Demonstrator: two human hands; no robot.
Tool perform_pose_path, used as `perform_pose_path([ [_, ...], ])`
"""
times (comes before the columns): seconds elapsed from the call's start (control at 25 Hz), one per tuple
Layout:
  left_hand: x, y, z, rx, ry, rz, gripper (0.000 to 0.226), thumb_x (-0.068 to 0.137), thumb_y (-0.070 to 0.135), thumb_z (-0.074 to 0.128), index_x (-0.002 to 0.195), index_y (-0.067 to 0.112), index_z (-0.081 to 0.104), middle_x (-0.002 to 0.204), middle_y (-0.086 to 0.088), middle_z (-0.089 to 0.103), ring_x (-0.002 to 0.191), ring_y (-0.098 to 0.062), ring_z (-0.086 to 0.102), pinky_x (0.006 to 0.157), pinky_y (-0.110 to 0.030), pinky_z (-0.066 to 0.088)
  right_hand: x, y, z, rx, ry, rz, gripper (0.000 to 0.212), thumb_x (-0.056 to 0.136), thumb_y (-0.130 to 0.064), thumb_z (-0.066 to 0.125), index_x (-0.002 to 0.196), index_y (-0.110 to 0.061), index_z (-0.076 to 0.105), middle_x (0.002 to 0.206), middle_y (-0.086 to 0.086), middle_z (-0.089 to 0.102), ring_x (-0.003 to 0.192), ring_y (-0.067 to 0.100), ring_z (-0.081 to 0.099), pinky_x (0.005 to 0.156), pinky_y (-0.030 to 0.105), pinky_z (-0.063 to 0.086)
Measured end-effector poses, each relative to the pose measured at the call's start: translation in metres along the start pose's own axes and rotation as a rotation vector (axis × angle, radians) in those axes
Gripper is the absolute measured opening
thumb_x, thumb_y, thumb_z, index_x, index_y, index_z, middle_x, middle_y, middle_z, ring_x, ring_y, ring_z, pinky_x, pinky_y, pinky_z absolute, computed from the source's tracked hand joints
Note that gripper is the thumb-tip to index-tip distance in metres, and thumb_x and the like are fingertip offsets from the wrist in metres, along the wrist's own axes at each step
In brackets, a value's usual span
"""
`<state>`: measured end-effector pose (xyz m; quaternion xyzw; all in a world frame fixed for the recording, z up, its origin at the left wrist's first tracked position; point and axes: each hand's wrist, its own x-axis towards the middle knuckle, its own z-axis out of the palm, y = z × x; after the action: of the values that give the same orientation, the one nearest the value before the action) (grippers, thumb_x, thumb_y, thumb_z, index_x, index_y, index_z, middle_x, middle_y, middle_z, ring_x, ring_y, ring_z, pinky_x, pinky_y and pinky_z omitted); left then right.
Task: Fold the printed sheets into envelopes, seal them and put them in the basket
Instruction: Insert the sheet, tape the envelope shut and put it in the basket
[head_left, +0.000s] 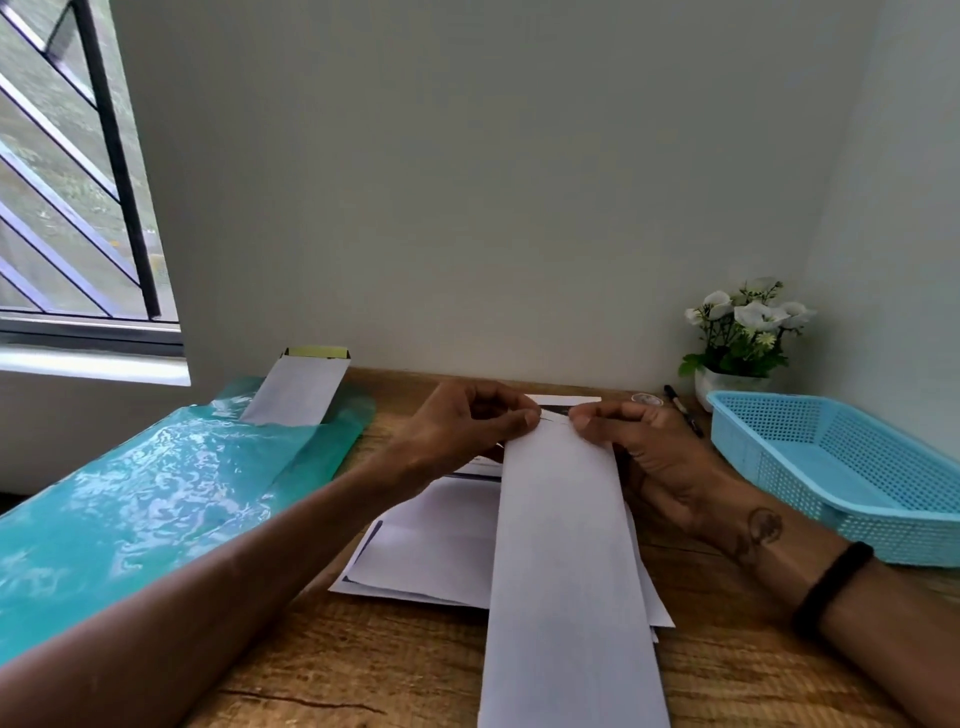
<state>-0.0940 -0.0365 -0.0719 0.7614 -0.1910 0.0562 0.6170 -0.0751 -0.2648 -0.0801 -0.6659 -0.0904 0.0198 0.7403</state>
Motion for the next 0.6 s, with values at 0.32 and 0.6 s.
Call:
perform_pose_path([
  [0.32, -0.008, -0.001, 0.010, 0.710, 0.131, 0.416, 0.029, 0.101, 0.050, 0.060, 0.110, 0.029, 0.078, 0.109, 0.017, 0.069, 0.100, 0.002, 0.060, 0.080, -0.014, 0.045, -0.005, -0.014, 0.005, 0.113, -0.052, 0.005, 0.059, 0.091, -0.056, 0.064, 0.110, -0.002, 0.076, 0.101, 0.015, 0.079, 0.081, 0.023, 0.077, 0.065, 0.032, 0.062],
  [0.6, -0.004, 0.010, 0.013, -0.066, 0.097, -0.079, 0.060, 0.094, 0.072, 0.052, 0.108, 0.020, 0.078, 0.096, -0.004, 0.082, 0.083, -0.019, 0.080, 0.067, -0.026, 0.063, -0.012, -0.011, 0.016, -0.239, -0.148, -0.251, 0.058, 0.092, -0.070, 0.049, 0.139, -0.037, 0.055, 0.122, -0.005, 0.077, 0.115, 0.017, 0.069, 0.094, 0.043, 0.057],
])
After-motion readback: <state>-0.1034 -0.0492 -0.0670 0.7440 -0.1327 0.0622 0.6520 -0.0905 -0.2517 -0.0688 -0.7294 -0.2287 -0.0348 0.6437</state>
